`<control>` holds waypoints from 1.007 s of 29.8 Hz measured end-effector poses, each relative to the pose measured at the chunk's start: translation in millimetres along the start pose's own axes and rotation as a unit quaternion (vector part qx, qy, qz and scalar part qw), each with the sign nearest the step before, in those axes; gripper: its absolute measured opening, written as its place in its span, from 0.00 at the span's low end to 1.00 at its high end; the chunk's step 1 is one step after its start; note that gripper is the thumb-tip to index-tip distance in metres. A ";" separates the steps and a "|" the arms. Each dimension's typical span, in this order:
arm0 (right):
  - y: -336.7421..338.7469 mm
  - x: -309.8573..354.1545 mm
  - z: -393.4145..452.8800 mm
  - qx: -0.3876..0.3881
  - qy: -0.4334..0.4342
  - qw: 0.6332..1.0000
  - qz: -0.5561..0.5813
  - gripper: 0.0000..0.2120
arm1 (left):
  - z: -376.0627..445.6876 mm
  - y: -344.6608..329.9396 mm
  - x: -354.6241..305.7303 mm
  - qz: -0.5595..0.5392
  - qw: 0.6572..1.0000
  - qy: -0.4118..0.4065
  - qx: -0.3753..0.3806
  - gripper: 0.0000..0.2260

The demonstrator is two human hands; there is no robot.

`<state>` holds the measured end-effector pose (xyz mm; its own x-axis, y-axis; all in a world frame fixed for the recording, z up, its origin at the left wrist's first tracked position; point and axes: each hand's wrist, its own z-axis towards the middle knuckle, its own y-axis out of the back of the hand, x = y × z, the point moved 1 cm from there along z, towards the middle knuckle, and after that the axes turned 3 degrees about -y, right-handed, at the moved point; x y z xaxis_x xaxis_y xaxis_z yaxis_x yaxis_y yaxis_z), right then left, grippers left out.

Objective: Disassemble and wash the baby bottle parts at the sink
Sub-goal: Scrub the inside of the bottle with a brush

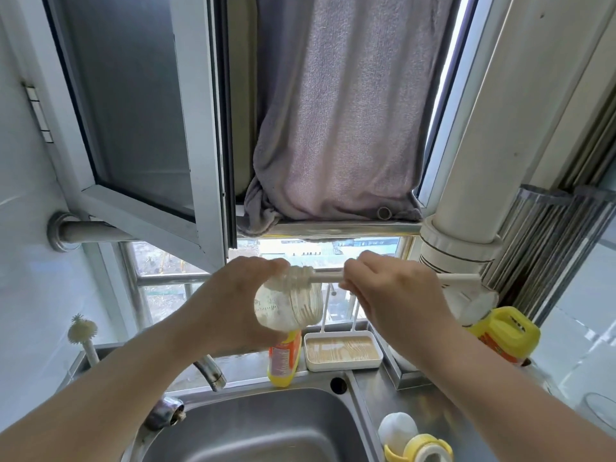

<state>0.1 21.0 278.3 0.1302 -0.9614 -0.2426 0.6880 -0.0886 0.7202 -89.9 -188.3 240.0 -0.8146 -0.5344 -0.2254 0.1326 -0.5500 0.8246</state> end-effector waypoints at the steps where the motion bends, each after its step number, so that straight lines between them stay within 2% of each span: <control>1: -1.2 6.2 -0.9 -0.007 0.010 1.000 -0.001 0.10 | 0.3 -1.0 -2.3 0.006 1.000 -0.018 0.005 0.43; 2: -3.7 11.2 -1.1 0.019 -0.005 1.000 0.010 0.10 | 0.2 -2.6 -4.3 0.029 0.998 -0.050 0.005 0.43; 4: -3.4 17.2 3.6 0.142 -0.087 0.983 0.079 0.10 | 0.1 -6.5 -4.4 0.057 0.995 -0.077 -0.015 0.42; 7: 1.3 11.2 9.4 0.353 -0.185 0.880 0.258 0.13 | -0.4 -4.6 -7.5 0.077 0.992 -0.091 -0.050 0.42; 9: 8.8 8.3 13.2 0.423 -0.194 0.822 0.330 0.14 | -2.0 -3.5 -8.1 0.084 0.989 -0.110 -0.061 0.42; 10: 12.4 7.9 15.0 0.431 -0.198 0.809 0.346 0.14 | -2.9 -3.6 -8.1 0.089 0.988 -0.113 -0.061 0.42; 11: 12.6 8.4 15.2 0.417 -0.193 0.824 0.332 0.13 | -3.3 -4.0 -8.1 0.090 0.988 -0.108 -0.061 0.43; 12: 12.2 8.9 15.3 0.367 -0.172 0.871 0.279 0.12 | -3.5 -4.8 -6.9 0.088 0.989 -0.101 -0.061 0.43; 13: 11.3 6.8 15.9 0.276 -0.127 0.936 0.178 0.10 | -3.9 -5.6 -5.6 0.081 0.991 -0.092 -0.059 0.43; 14: 9.8 4.7 14.8 0.171 -0.068 0.980 0.070 0.09 | -4.2 -5.5 -4.7 0.072 0.992 -0.082 -0.055 0.43; 15: 9.3 4.5 10.8 0.082 -0.023 0.996 0.015 0.09 | -4.1 -4.1 -3.9 0.061 0.994 -0.075 -0.051 0.43; 16: 10.0 6.8 7.5 0.035 0.003 0.999 -0.010 0.10 | -3.5 -2.0 -2.9 0.053 0.995 -0.073 -0.050 0.43; 17: 8.9 8.7 4.6 0.030 -0.002 1.000 -0.004 0.10 | -2.5 -0.5 -2.0 0.052 0.994 -0.079 -0.051 0.42; 18: 8.5 9.7 3.5 0.072 -0.028 0.997 0.028 0.09 | -1.8 1.0 -2.6 0.063 0.993 -0.090 -0.051 0.42; 19: 7.3 9.6 1.6 0.142 -0.074 0.984 0.083 0.09 | -2.2 1.4 -3.3 0.079 0.990 -0.100 -0.053 0.42; 21: 5.9 9.9 -2.5 0.317 -0.159 0.906 0.232 0.12 | -4.2 0.0 -3.1 0.111 0.986 -0.114 -0.059 0.41; 23: 6.5 9.6 -1.2 0.403 -0.188 0.830 0.338 0.14 | -6.9 -3.1 -2.7 0.118 0.984 -0.115 -0.062 0.42; 28: 4.8 19.6 4.8 0.374 -0.312 0.727 0.485 0.16 | -5.4 -11.1 -4.0 0.067 0.988 -0.087 -0.105 0.42; 30: 3.7 21.0 4.7 0.361 -0.344 0.704 0.506 0.14 | -6.1 -12.1 -4.3 0.062 0.989 -0.078 -0.110 0.42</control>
<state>2.1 -0.7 279.0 -0.2553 -0.5044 0.8249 -0.0835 0.8614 0.5009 -84.6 -183.2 227.8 -0.8596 -0.5099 -0.0330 0.3419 -0.6219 0.7045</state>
